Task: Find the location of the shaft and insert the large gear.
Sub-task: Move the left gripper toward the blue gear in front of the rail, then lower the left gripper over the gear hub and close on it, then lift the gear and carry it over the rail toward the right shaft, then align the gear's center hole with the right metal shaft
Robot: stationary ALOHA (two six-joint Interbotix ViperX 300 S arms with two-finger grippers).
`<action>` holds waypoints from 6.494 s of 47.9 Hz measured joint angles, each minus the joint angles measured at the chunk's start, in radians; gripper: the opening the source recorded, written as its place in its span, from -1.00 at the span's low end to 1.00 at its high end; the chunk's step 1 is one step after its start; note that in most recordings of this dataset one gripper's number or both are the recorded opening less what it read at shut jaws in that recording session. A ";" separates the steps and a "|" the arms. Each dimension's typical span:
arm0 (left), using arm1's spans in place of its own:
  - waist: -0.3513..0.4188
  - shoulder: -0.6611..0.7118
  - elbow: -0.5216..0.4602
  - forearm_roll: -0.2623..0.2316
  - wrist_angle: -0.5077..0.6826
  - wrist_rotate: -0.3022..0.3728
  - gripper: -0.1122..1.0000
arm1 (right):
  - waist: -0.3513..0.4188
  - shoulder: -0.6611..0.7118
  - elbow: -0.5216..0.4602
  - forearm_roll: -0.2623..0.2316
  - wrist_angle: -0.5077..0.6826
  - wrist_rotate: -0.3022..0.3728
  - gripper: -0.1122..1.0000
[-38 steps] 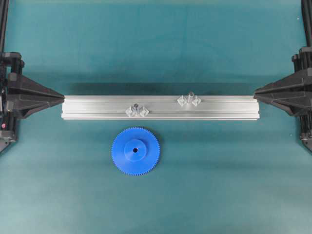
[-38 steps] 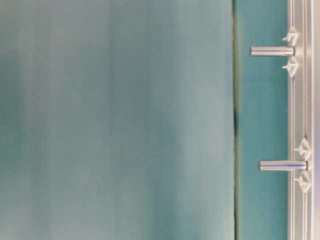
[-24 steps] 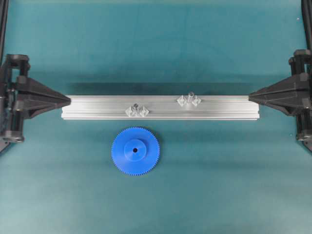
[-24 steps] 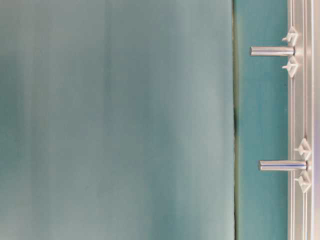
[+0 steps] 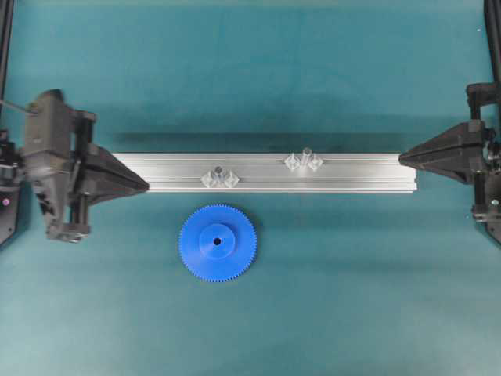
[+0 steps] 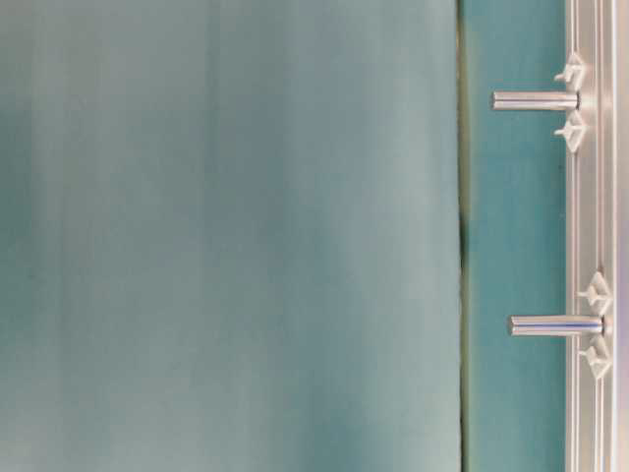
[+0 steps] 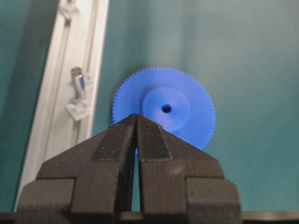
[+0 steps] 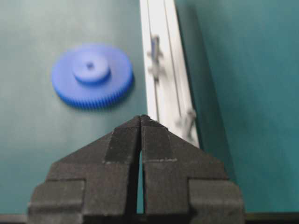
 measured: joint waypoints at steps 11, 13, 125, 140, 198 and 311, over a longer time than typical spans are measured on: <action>-0.034 0.107 -0.084 0.005 0.098 -0.005 -0.73 | -0.011 0.000 0.000 0.000 0.044 0.020 -0.78; -0.044 0.126 -0.095 0.005 0.114 -0.005 -0.66 | -0.011 0.000 0.000 0.000 0.046 0.023 -0.78; -0.097 0.770 -0.491 0.006 0.327 -0.015 0.88 | -0.018 -0.137 0.101 0.002 0.127 0.078 -0.79; -0.114 0.778 -0.497 0.006 0.330 -0.037 0.88 | -0.018 -0.140 0.103 0.002 0.127 0.078 -0.79; -0.120 0.801 -0.546 0.008 0.468 -0.064 0.48 | -0.018 -0.140 0.115 0.000 0.129 0.080 -0.79; 0.124 0.904 -0.876 0.014 0.301 0.541 0.48 | -0.018 -0.186 0.133 0.002 0.127 0.081 -0.79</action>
